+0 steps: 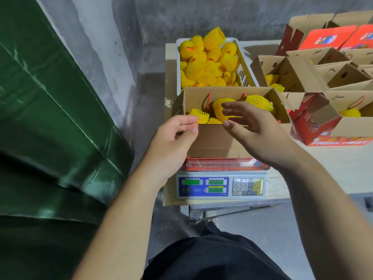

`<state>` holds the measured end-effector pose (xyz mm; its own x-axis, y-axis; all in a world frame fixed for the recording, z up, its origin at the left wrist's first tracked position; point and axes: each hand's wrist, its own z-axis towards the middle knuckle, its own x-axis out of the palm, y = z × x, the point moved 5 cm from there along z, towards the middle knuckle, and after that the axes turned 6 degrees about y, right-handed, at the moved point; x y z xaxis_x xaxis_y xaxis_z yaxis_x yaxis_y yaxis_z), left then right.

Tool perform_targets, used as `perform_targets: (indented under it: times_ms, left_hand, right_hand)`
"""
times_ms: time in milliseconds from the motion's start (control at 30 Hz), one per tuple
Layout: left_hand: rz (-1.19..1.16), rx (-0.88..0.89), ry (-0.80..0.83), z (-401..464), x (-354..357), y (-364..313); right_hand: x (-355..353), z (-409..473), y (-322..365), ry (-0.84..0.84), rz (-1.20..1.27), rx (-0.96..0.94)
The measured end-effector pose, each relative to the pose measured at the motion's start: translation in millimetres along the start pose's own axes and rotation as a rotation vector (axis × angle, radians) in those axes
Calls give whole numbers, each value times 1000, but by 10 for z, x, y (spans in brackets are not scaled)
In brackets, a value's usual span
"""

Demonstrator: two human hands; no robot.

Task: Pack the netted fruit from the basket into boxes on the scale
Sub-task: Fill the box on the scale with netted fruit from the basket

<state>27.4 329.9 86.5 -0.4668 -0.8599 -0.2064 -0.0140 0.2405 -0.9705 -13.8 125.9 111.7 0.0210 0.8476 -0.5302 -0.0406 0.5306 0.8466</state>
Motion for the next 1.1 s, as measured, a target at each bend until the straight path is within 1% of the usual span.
perform_targets:
  times_ms: [233,367,467,533,633,700,733,800,867,933,1033,1100]
  left_hand:
    - [-10,1,-18,116,0,-5]
    - [-30,38,-46,268,14,-10]
    - [-42,88,-85,465,11,-47]
    - [17,129,-109,663,-4,-100]
    - [199,160,-148,1070,-31,-201]
    - [271,159,-125,1408,-14,-268]
    - [307,159,-103,1606,8,-306]
    - [386,151,-37,2046,65,-370]
    - [506,92,88,2541,150,-364]
    - [737,-9,284,3029,263,-258]
    - [1124,-204,615,3558,414,110]
    - [1315,-330,758,3739,449,413]
  right_hand:
    - [24,143,-72,30,9,-38]
    - [-32,303,-148,40,23,-55]
    - [-142,470,-237,5,72,-67]
    - [-287,624,-293,-23,85,-65]
    - [-641,944,-422,-95,47,-32]
    - [-921,1226,-554,-140,-51,-10]
    - [-1043,1397,-642,-131,-127,5]
    - [-1207,1793,-877,-44,-286,64]
    - [-1282,2210,-1161,84,-426,144]
    - [-1247,2547,-1469,264,-553,210]
    - [-1050,2812,-1936,569,-725,237]
    - [-936,2903,-2191,686,-949,201]
